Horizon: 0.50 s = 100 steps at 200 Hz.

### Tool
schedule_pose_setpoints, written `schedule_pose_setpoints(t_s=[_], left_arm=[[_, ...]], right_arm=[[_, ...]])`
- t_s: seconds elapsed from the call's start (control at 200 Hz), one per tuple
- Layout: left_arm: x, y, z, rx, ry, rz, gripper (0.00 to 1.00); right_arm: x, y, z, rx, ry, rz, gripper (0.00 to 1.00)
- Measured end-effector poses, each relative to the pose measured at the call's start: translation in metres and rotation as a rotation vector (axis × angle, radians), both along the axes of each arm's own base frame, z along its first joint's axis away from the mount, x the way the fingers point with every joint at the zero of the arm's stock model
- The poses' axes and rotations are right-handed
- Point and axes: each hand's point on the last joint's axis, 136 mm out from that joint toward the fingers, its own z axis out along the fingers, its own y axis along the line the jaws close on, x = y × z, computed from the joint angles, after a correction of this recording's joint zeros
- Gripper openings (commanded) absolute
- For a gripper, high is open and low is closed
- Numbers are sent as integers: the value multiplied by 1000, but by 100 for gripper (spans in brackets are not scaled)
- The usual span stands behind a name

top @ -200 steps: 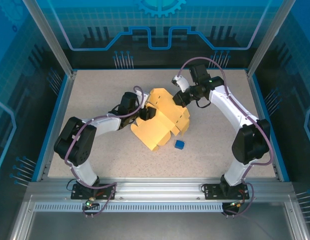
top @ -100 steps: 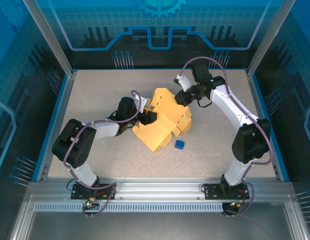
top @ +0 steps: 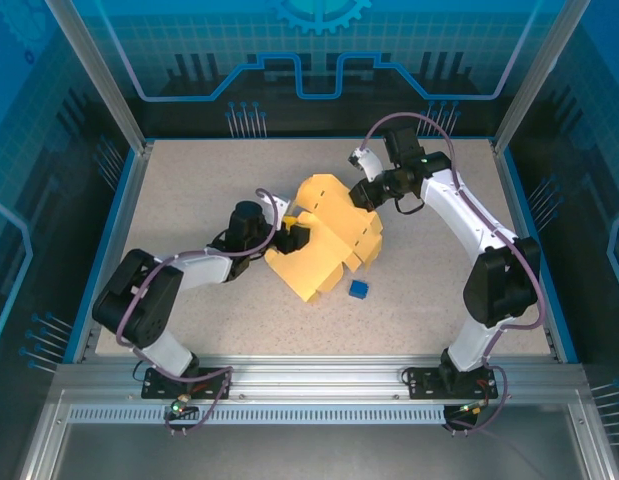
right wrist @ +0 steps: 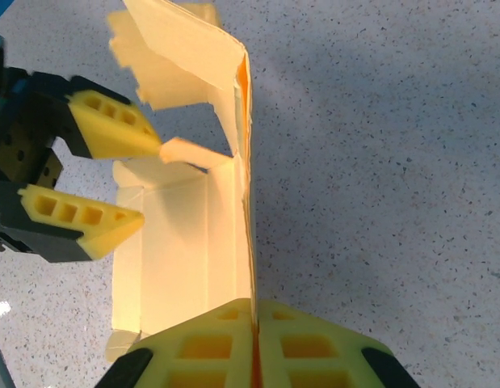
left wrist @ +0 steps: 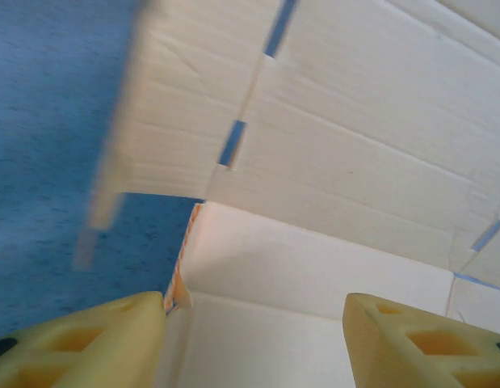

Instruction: Fold the paper box

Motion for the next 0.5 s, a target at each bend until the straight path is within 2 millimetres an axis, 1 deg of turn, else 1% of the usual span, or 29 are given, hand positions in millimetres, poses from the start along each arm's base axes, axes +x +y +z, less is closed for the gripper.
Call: schedule_pose_setpoints(t_s=[0.055,0.115,0.19,0.255,0.36,0.45,0.5], left_arm=[[4,8,8,22,-31,52,62],[5,14,17,36,-68,76,62],[0,18,22,49,-96,79,62],[-7,17,25,53,-110,56,62],[-18,6,27,50,-124,-21,62],[-27,-9,28,58,-124,-101,62],[-28,-19,31,64,-126,-140,62]], right_arm=[[1,0,0,2,-2,-3,9],[2,-1,1,2,-5,-6,9],[3,-2,1,3,-6,-8,9],[3,-2,1,3,-6,-9,9],[3,-3,1,4,-4,-13,9],[4,-4,1,4,-4,-15,9],[4,-4,1,5,-3,-16,9]])
